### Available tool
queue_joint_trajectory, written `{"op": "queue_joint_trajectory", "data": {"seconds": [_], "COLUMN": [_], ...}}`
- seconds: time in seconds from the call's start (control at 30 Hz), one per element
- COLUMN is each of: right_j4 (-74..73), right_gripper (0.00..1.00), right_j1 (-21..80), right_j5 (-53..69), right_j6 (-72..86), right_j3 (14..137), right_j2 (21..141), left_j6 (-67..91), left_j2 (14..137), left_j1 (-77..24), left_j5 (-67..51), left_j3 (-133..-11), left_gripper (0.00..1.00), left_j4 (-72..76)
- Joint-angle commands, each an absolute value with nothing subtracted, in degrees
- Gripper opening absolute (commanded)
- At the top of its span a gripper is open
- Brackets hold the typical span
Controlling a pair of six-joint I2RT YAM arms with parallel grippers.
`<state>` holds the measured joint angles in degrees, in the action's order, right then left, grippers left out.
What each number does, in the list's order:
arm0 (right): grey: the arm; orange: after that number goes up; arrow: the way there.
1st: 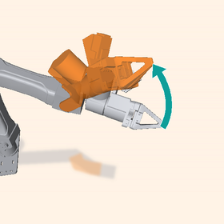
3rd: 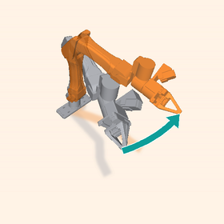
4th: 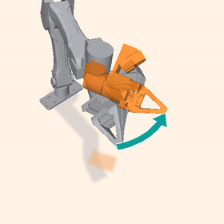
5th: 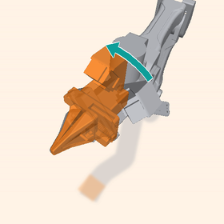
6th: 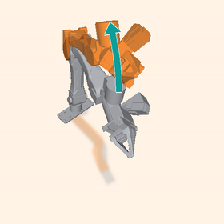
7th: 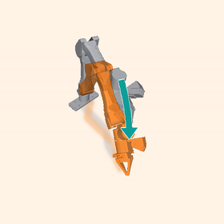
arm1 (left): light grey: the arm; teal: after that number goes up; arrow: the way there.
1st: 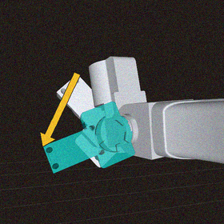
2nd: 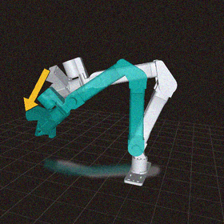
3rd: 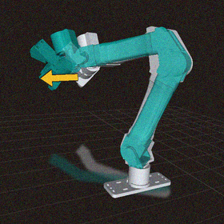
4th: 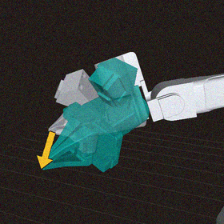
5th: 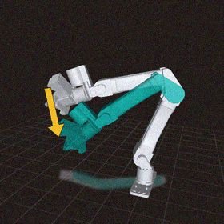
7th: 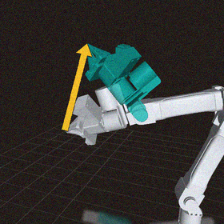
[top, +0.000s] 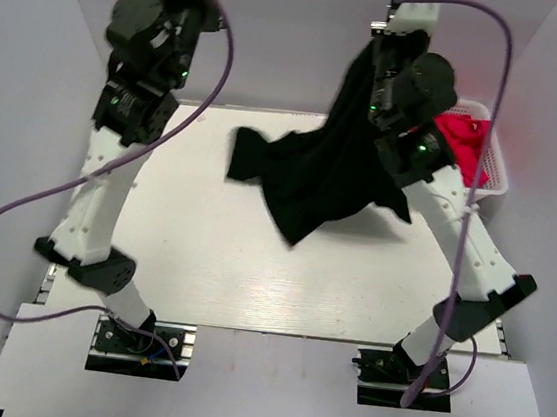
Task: Fold and stack the t-shirts
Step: Flatten out the tshirt
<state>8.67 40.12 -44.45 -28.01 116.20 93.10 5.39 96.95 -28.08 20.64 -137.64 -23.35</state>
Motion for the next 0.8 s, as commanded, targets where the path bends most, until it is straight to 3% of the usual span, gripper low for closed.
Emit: {"op": "queue_joint_trajectory", "data": {"seconds": [0.0, 0.07, 0.13, 0.17, 0.2, 0.23, 0.27, 0.3, 0.33, 0.37, 0.43, 0.47, 0.5, 0.63, 0.77], "right_j4": [7.16, 2.22, -7.72, -10.17, -10.46, -10.11, -8.54, -7.66, -6.17, -6.07, -7.28, -8.25, -9.65, -13.28, -14.67], "right_gripper": [0.00, 0.00, 0.00, 0.00, 0.00, 0.00, 0.00, 0.00, 0.00, 0.00, 0.26, 0.75, 0.90, 0.90, 0.90], "right_j1": [39.81, 39.99, 40.34, 40.08, 40.34, 40.34, 40.69, 40.78, 40.87, 41.65, 42.10, 43.06, 43.15, 42.45, 41.75], "right_j5": [-39.32, -35.61, -20.96, -8.82, -4.44, -0.91, 7.21, 16.34, 20.18, 28.39, 38.81, 39.02, 38.94, 22.66, 4.69], "right_j6": [-26.82, -20.32, -15.85, -11.30, -7.94, -5.74, -1.19, 2.42, 3.77, 7.87, 9.05, 9.40, 9.06, 13.69, 17.31], "right_j3": [115.94, 111.73, 103.73, 98.84, 92.87, 89.94, 87.04, 79.35, 77.28, 74.38, 70.76, 69.19, 68.74, 64.45, 59.77], "right_j2": [85.53, 80.11, 77.18, 72.64, 71.21, 69.19, 68.47, 68.29, 68.99, 69.95, 75.57, 76.98, 80.73, 81.22, 74.19], "left_j6": [6.14, 6.85, 9.82, 11.06, 12.38, 15.35, 16.86, 18.18, 20.54, 21.78, 25.29, 27.40, 28.81, 32.08, 33.57], "left_j2": [85.71, 81.67, 76.50, 74.81, 73.14, 71.38, 67.80, 66.11, 64.53, 61.81, 59.95, 59.33, 58.63, 60.72, 69.39], "left_j1": [-27.95, -27.95, -28.56, -28.56, -28.56, -28.56, -28.56, -28.56, -28.56, -28.56, -28.56, -28.56, -28.04, -28.04, -28.83], "left_j5": [18.20, 15.30, 13.37, 12.66, 12.66, 12.66, 12.66, 12.66, 13.18, 13.71, 17.39, 18.62, 20.81, 18.82, 14.51], "left_j3": [-127.52, -119.40, -107.97, -100.88, -97.24, -93.81, -90.30, -83.83, -80.89, -78.34, -73.05, -70.43, -69.53, -65.92, -64.78], "left_gripper": [0.00, 0.00, 0.00, 0.03, 0.10, 0.21, 0.58, 0.80, 0.96, 1.00, 1.00, 1.00, 1.00, 1.00, 1.00], "left_j4": [-20.83, -20.04, -18.73, -18.72, -18.11, -17.50, -17.49, -16.88, -16.88, -17.83, -20.99, -23.88, -25.56, -28.30, -30.49]}}
